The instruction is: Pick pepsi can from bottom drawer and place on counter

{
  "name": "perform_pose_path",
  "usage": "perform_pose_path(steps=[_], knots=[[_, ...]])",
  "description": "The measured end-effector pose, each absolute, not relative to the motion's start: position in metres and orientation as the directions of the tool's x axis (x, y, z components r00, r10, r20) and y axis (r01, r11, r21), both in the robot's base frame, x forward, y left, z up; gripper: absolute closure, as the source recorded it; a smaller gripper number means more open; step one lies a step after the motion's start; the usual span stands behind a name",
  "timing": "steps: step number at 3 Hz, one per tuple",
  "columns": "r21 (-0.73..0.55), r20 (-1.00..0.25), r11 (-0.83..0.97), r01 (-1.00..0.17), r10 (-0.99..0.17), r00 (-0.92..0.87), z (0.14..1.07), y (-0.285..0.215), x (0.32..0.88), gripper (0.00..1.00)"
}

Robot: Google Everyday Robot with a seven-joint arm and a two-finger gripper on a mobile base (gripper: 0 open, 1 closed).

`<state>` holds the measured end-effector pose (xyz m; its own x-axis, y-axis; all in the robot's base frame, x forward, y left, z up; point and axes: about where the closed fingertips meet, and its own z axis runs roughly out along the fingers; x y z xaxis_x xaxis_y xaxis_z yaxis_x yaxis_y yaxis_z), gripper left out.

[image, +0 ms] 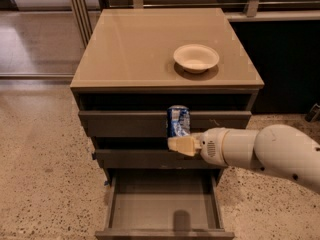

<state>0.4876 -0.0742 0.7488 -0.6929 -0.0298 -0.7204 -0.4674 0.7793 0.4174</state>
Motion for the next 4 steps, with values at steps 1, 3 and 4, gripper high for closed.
perform_pose_path(steps=[1,3,4], knots=[[0.383,-0.750,0.778,-0.498,-0.053,-0.659,0.791,-0.056,0.517,1.00],[0.312,-0.786,0.783,-0.538,-0.105,-0.609,0.866,-0.011,0.561,1.00],[0.308,-0.799,0.805,-0.508,-0.071,-0.598,0.898,0.006,0.588,1.00]])
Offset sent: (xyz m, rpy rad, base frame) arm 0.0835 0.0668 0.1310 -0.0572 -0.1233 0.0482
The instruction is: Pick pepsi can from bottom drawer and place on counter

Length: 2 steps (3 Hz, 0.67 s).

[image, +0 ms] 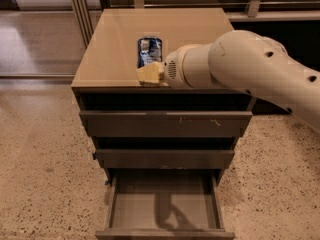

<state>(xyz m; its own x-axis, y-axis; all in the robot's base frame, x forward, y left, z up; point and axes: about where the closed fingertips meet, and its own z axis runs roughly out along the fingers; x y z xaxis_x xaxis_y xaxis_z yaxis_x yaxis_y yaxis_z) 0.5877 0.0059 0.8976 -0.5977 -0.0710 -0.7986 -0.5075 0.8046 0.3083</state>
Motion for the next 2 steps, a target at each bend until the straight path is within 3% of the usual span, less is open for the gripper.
perform_pose_path(steps=[2], knots=[[0.349,-0.790,0.852,-0.391,0.043,-0.611,0.927,0.008,0.652,1.00]])
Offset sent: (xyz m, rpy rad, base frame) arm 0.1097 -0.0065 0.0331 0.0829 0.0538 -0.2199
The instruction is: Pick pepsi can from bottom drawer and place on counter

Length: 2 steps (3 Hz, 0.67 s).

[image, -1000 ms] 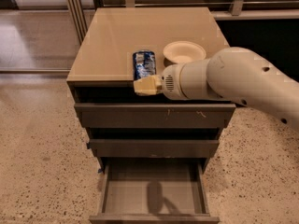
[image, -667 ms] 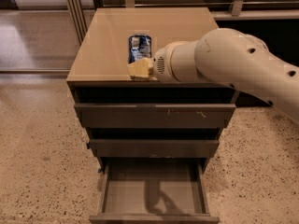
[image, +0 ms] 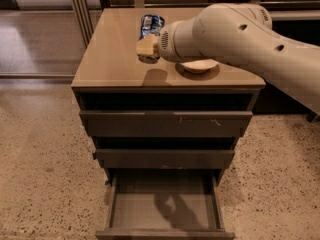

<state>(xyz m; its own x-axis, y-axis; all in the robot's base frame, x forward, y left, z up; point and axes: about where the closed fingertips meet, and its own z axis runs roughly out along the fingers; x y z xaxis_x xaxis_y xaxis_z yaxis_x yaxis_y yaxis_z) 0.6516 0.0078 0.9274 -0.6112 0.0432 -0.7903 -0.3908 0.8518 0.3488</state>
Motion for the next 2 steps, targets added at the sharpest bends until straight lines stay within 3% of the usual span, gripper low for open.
perform_pose_path(steps=[2], knots=[[0.416,-0.721,0.851,-0.322,0.092,-0.687,0.901,0.006,0.721,1.00]])
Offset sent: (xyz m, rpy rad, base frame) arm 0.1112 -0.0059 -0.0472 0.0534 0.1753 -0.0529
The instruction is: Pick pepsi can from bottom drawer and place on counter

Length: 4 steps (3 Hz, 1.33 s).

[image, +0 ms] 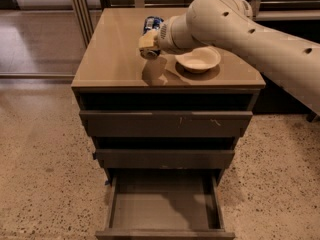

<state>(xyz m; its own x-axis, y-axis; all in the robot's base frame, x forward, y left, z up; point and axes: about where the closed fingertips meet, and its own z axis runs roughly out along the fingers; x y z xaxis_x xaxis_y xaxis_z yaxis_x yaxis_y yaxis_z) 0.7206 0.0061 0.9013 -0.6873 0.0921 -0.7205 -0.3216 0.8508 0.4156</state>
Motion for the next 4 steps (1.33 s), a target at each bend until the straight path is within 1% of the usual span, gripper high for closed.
perform_pose_path(steps=[1,2,4], knots=[[0.435,-0.682,0.850,-0.297,0.096,-0.725,0.8828,0.0071,0.7450,1.00],[0.437,-0.681,0.850,-0.295,0.098,-0.725,0.8829,0.0069,0.7474,0.81],[0.437,-0.681,0.850,-0.295,0.098,-0.725,0.8828,0.0069,0.7474,0.35]])
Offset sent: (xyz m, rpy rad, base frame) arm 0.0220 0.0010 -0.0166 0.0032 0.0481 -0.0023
